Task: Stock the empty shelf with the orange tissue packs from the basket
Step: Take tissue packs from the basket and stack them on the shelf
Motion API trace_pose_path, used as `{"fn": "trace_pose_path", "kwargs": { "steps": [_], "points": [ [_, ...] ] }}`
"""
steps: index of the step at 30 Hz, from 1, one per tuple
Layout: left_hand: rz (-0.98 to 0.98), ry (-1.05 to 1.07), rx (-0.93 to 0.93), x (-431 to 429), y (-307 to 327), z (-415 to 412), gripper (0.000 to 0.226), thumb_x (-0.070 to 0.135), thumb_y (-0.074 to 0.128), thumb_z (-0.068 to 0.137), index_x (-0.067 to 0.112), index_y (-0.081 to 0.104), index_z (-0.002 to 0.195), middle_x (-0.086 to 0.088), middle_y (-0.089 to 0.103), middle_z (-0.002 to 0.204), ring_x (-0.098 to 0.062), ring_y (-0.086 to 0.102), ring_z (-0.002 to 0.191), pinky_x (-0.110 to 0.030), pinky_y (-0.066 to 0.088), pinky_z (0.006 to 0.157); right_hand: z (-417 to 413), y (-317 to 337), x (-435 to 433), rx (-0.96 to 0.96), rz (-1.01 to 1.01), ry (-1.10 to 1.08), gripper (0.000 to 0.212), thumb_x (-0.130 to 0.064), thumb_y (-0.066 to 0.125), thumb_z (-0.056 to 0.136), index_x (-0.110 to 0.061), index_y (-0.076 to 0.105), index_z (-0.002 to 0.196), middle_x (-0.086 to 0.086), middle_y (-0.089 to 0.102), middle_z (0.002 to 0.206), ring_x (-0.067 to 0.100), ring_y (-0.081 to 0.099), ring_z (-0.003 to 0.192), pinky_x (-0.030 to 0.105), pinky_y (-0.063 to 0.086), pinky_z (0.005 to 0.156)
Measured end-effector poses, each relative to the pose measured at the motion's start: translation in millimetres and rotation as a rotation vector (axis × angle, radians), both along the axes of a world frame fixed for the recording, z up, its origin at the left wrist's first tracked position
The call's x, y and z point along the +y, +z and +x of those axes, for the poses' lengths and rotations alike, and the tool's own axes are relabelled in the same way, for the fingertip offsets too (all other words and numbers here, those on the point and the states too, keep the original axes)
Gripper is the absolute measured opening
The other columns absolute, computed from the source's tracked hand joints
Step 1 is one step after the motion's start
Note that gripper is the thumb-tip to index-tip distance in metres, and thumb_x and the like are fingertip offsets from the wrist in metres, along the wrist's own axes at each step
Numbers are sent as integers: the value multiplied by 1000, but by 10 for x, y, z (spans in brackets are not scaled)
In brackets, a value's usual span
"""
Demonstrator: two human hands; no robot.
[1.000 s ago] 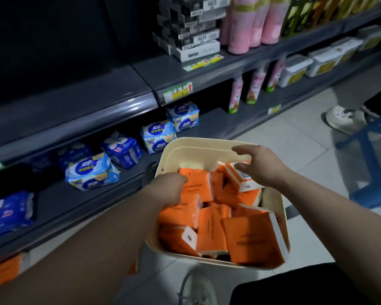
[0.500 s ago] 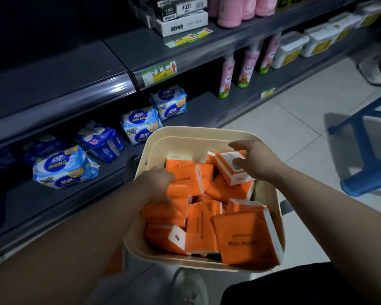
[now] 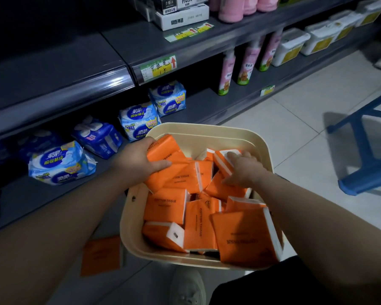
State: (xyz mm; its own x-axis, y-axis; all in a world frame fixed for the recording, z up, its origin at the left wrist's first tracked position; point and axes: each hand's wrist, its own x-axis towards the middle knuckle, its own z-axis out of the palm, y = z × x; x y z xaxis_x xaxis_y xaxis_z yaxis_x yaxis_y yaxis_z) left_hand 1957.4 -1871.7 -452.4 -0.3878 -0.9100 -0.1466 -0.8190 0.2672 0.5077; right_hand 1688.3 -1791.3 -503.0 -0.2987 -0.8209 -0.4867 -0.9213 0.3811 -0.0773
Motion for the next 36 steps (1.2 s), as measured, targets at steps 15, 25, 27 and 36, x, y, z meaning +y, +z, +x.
{"fn": "trace_pose_path", "kwargs": {
  "steps": [15, 25, 27, 36],
  "points": [
    [-126, 60, 83, -70, 209, 374, 49, 63, 66, 71, 34, 51, 108, 17, 55, 85, -10, 54, 78, -30, 42, 65, 116, 662, -76, -760, -433, -500, 24, -38, 58, 79, -23, 58, 99, 3, 61, 88, 16, 60, 73, 25, 49, 56],
    [-289, 111, 9, 63, 864, 976, 46, 62, 67, 71, 26, 53, 96, 0, 64, 92, -24, 59, 82, -33, 44, 67, 551, 1314, -11, -1498, -86, -540, 64, -49, 70, 65, -17, 63, 120, 8, 68, 114, 24, 66, 104, 45, 55, 81],
    [-293, 131, 9, 113, 996, 1169, 45, 60, 67, 72, 25, 54, 97, -2, 66, 95, -25, 59, 83, -33, 43, 68, 730, 1391, -37, -1504, -46, -489, 49, -35, 71, 67, -14, 66, 111, 8, 71, 102, 20, 70, 88, 41, 58, 73],
    [-301, 320, -138, 274, 1506, 2227, 40, 38, 67, 75, 19, 47, 105, -12, 64, 108, -32, 60, 97, -35, 42, 75, 1836, 1721, -330, -1263, -313, -389, 21, -17, 63, 78, -11, 63, 99, 18, 66, 89, 29, 67, 74, 38, 56, 72]
  ]
}}
